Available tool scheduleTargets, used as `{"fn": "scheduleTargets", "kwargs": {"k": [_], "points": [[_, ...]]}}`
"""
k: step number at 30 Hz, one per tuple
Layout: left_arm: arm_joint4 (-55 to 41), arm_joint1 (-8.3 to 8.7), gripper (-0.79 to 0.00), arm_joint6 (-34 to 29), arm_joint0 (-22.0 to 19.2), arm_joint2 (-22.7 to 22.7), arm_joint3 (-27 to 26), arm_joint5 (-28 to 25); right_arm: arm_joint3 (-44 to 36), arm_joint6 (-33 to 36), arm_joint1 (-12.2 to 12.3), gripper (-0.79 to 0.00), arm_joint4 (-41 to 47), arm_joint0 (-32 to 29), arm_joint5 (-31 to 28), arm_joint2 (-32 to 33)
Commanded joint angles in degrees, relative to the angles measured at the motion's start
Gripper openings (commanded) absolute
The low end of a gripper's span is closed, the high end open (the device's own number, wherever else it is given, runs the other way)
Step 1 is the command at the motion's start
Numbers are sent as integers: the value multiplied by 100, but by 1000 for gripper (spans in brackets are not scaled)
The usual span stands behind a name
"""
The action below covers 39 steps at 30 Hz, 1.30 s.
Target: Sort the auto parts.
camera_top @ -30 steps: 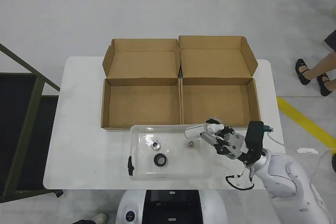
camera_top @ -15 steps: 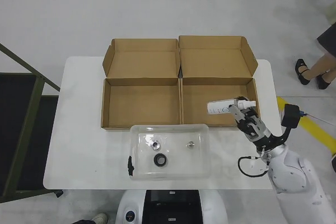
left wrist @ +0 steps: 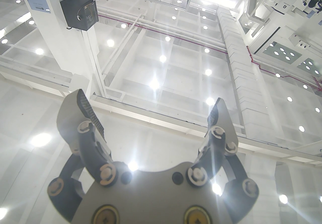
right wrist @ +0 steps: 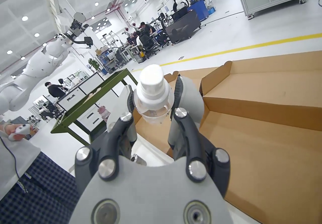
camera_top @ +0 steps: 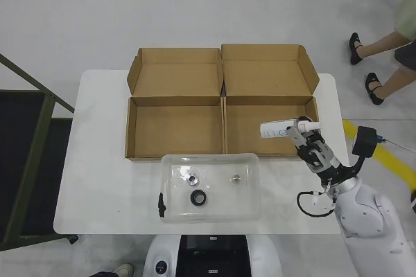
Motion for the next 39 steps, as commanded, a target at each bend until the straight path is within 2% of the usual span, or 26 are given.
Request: {"fn": "scheduleTargets", "kwargs": {"k": [1, 11, 15, 29, 39], "points": [[0, 0, 0, 0, 0, 0, 0, 0, -73, -47, -5, -785, -387, 8, 16, -27], [0, 0, 0, 0, 0, 0, 0, 0, 72, -366, -63, -785, -2378, 245, 300, -571], [0, 0, 0, 0, 0, 0, 0, 0, 235, -218, -85, -785, -2933, 484, 467, -820], [0, 0, 0, 0, 0, 0, 0, 0, 992, 403, -213, -785, -3566, 1471, 1087, -1541], [0, 0, 0, 0, 0, 0, 0, 0, 1519, 583, -314, -785, -4001, 1907, 1396, -2012]]}}
